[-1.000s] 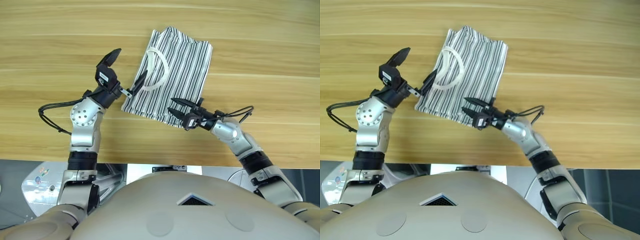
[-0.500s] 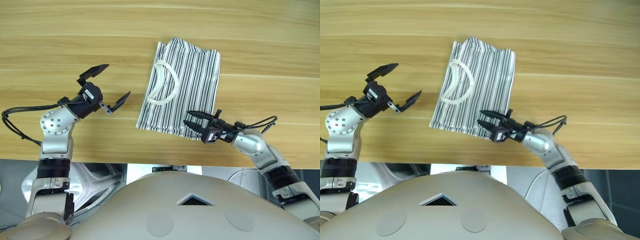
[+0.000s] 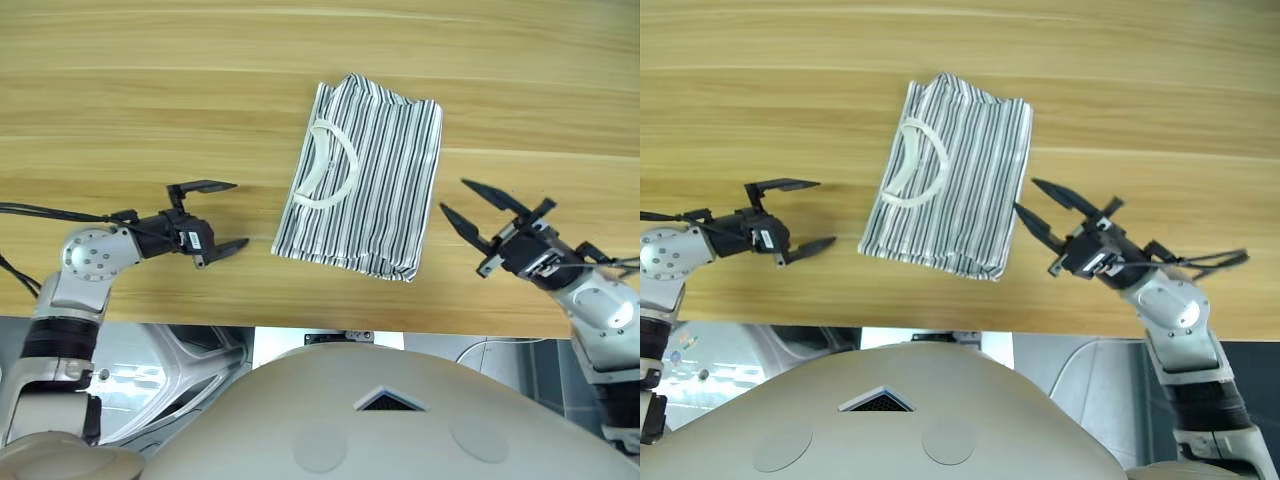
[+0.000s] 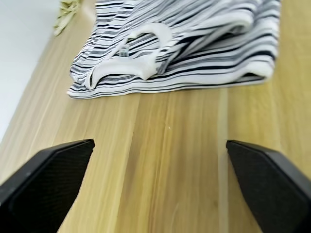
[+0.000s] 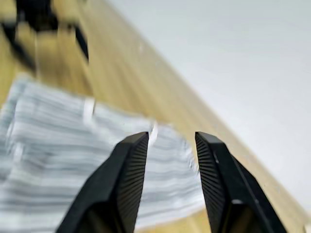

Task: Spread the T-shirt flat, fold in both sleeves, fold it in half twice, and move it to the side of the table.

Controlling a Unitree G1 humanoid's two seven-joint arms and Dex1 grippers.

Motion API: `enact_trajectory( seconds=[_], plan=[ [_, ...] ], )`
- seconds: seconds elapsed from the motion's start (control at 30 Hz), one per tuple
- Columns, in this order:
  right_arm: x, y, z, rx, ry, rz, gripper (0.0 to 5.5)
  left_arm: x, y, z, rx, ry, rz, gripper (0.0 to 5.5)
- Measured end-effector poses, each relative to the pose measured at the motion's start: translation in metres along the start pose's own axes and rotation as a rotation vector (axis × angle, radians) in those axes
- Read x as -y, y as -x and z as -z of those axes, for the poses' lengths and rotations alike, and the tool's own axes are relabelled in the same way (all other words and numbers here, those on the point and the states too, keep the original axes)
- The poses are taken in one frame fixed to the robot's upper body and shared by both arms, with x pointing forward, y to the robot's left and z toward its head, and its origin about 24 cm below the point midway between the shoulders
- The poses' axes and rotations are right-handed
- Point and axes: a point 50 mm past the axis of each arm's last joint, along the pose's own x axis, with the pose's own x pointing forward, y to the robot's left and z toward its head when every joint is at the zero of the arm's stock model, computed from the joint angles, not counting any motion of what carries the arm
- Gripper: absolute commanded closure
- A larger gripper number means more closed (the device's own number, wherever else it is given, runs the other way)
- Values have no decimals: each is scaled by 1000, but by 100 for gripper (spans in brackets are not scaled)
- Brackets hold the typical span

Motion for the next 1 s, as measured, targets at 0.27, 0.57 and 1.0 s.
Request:
enact_trajectory(
  seconds=[0.27, 0.57, 1.0],
  plan=[
    [-5, 21, 69, -379, 220, -23, 373, 1, -5, -19, 62, -223, 183, 44],
    [-55, 13, 23, -139, 258, -374, 373, -14, -41, -28, 182, -359, 242, 44],
    [-55, 11, 11, -101, 231, -486, 373, -21, -59, -30, 243, -392, 276, 44]
  ],
)
